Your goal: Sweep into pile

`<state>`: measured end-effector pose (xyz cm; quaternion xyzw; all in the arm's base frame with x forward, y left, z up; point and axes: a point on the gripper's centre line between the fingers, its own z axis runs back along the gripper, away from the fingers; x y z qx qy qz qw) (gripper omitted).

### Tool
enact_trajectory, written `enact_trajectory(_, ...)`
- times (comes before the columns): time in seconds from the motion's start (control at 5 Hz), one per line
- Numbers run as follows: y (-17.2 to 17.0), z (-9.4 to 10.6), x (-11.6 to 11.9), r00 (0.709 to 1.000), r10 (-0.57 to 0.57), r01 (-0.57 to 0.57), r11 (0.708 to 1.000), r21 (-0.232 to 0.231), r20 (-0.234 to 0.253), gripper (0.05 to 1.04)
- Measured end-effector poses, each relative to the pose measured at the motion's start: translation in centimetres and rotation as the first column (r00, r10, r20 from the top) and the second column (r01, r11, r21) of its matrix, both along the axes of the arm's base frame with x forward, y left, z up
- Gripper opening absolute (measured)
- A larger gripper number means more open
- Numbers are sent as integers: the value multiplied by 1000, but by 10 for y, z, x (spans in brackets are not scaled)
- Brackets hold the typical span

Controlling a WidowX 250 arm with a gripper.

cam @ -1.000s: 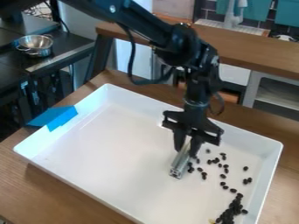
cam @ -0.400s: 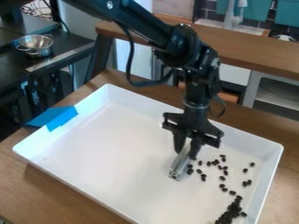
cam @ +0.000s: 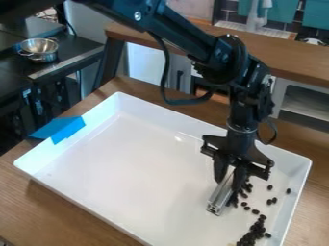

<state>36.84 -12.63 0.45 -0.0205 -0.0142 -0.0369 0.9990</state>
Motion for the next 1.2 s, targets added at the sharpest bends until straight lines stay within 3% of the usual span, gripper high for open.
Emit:
enact_trajectory(0.4,-35,2,-11,998,-47,46,998,-39,-30,326)
enact_trajectory(0.6,-37,2,-16,997,-53,50,998,-49,-53,326)
enact_trajectory(0.8,-26,2,-13,997,-58,55,997,-55,-56,325)
enact_trajectory(1.0,6,13,-16,996,-52,48,997,-56,-78,326)
enact_trajectory(1.2,42,36,-13,998,-20,13,995,-96,-65,325)
